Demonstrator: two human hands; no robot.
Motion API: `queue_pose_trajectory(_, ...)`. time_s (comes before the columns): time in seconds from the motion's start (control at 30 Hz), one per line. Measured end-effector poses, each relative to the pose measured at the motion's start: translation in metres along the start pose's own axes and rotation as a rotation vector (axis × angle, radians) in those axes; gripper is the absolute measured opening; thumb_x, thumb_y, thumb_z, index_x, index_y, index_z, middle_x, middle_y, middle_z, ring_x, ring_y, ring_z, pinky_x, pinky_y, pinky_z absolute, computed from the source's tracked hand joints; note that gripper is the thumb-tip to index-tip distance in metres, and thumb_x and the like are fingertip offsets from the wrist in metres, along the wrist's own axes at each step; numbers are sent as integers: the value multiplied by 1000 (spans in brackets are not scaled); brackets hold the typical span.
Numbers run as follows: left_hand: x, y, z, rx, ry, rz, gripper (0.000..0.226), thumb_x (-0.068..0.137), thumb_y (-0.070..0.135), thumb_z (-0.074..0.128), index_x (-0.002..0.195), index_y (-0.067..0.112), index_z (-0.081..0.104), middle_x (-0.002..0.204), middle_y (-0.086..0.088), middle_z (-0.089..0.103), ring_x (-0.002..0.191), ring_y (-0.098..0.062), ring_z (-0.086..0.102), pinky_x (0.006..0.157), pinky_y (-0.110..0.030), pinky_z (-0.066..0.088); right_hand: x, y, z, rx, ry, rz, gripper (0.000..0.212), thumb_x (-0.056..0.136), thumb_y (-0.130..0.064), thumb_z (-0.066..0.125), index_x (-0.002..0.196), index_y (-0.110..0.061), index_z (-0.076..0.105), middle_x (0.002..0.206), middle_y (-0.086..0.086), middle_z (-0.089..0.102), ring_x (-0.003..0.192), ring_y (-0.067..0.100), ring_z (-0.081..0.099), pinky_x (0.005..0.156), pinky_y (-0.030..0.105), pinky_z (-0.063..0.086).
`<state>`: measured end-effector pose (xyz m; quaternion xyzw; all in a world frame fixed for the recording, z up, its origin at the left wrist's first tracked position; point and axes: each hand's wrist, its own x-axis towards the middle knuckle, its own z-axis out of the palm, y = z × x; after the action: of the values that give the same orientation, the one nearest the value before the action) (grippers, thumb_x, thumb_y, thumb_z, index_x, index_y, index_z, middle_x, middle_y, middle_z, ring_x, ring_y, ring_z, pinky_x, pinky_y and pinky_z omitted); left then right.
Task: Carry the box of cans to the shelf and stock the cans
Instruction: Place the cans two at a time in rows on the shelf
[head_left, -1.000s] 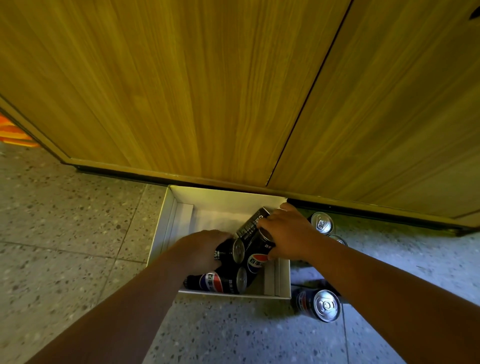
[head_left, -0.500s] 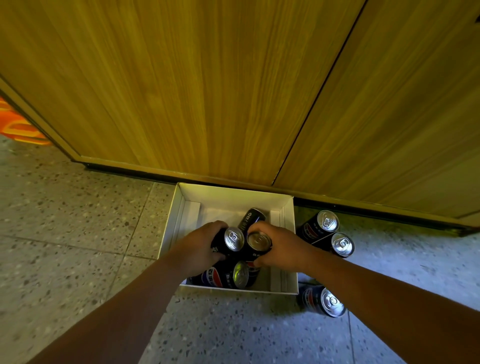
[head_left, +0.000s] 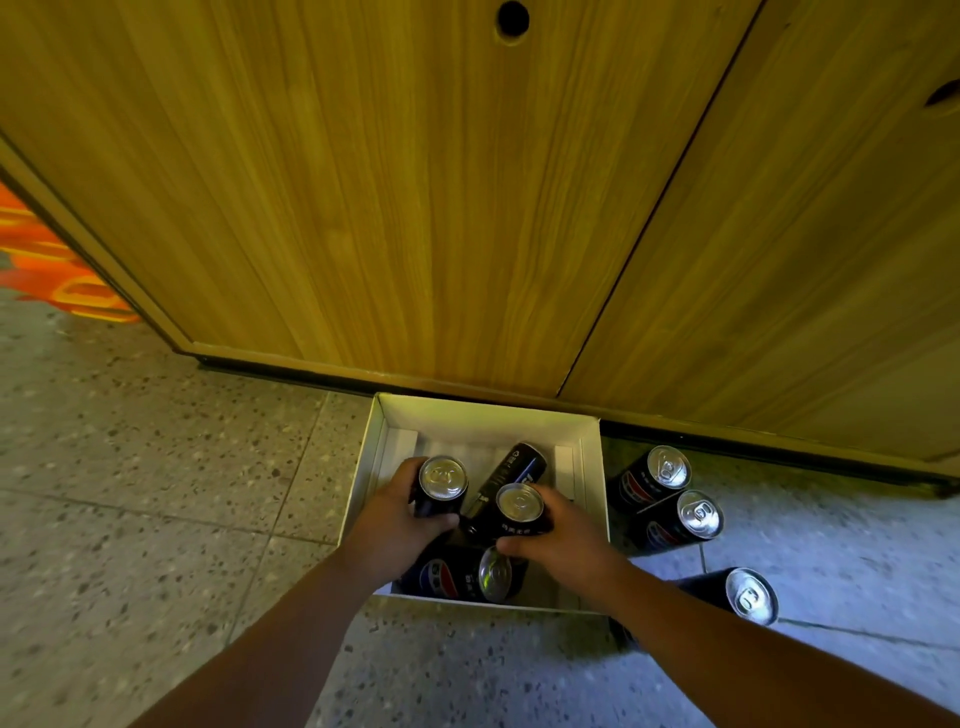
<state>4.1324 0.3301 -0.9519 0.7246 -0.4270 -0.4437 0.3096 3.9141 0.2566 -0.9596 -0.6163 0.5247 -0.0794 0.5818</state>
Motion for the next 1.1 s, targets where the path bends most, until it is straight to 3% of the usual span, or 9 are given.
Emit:
queue_pose_trajectory(0.07,1,7,-3,-60,23,-6,59,73,27,84,119,44,50,112,25,62,110,-2,56,92,-35,52,-4,0,-1,-16,23,-17,56,69,-17,89,116,-34,63,111,-12,71,105,-1,63,81,9,49)
queue_pose_trajectory(0.17,2,26,-9,-141,54,21,58,72,27,85,118,44,54,115,24,65,115,-1,56,98,-38,50,-7,-2,-3,-23,68,-17,51,70,-16,89,107,-39,62,105,-14,71,99,-6,63,78,7,49)
queue_pose_trajectory(0.33,-3,58,-23,-216,68,71,59,75,23,83,125,39,55,119,21,65,114,1,57,96,-33,51,-10,-10,-18,-54,126,-31,50,72,-20,87,107,-41,59,107,-18,68,104,-4,61,78,6,45)
queue_pose_trajectory(0.43,-8,70,-28,-198,85,76,60,75,23,83,123,42,54,115,26,63,109,8,55,88,-21,48,-16,-11,-23,-76,169,-43,51,76,-21,85,113,-40,55,108,-21,64,103,-4,59,77,4,42)
queue_pose_trajectory(0.6,-20,70,-21,-183,93,45,58,75,24,83,119,47,52,112,30,62,106,13,53,81,-12,42,-27,3,-23,-80,271,-27,51,81,-22,81,118,-37,49,103,-25,58,105,4,56,93,22,46)
queue_pose_trajectory(0.77,-23,66,-9,-157,36,22,59,75,24,83,115,53,52,113,29,64,107,13,55,82,-9,42,-37,13,-18,-133,284,-87,55,81,-30,79,124,-37,46,114,-23,60,106,-5,58,99,29,50)
queue_pose_trajectory(0.87,-14,63,-3,-150,18,20,60,73,24,85,116,52,54,114,24,66,112,3,57,94,-23,48,-32,5,-22,-100,336,-116,60,79,-47,77,129,-37,47,120,-18,64,113,1,60,97,35,53)
queue_pose_trajectory(0.93,-9,64,0,-129,10,29,60,71,27,86,115,53,54,114,25,66,114,1,57,100,-34,49,-26,-7,-28,-108,329,-155,57,79,-41,79,128,-36,49,117,-19,66,112,-2,60,98,32,52)
queue_pose_trajectory(1.1,-2,89,-3,-118,38,60,61,70,25,87,109,57,53,113,23,66,113,-2,58,98,-39,51,-23,-44,-46,-58,342,-185,56,70,-32,88,117,-36,58,111,-20,69,106,-5,63,96,32,54)
